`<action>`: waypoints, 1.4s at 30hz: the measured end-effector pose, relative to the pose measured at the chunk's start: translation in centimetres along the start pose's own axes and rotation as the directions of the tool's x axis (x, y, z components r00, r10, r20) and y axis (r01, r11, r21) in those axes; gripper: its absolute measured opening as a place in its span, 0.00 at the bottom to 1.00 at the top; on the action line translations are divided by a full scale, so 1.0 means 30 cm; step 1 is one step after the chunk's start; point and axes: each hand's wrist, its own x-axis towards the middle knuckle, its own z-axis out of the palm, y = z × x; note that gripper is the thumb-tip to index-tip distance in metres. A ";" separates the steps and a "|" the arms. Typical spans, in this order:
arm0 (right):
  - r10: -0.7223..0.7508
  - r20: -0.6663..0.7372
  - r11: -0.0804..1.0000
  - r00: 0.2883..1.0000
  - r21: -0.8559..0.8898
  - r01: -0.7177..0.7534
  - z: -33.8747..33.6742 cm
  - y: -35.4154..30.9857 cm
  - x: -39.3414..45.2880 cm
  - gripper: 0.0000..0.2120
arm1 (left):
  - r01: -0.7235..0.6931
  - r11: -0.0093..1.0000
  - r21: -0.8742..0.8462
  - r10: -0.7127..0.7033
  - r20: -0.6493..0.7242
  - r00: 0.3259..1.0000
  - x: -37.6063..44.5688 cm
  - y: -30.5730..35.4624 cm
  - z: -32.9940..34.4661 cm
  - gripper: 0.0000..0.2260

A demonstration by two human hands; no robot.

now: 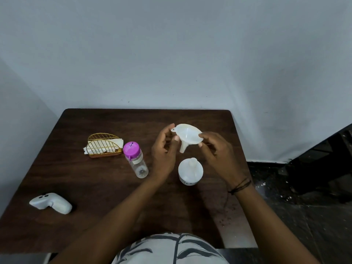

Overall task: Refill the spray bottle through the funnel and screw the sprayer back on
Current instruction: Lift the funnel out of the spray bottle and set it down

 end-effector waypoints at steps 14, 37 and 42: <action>0.378 0.557 0.896 0.739 -0.018 -0.444 0.230 0.240 0.191 0.07 | 0.559 0.790 0.250 -0.572 -0.027 0.820 0.056 -0.260 0.016 0.23; 0.452 0.710 0.865 0.540 -0.201 -0.460 0.330 0.295 0.228 0.14 | 0.698 0.584 0.416 -0.722 -0.127 0.680 0.038 -0.307 0.008 0.32; 0.494 0.380 0.869 0.782 -0.190 -0.457 0.210 0.313 0.196 0.11 | 0.594 0.620 0.513 -0.642 -0.104 0.760 0.026 -0.286 0.004 0.34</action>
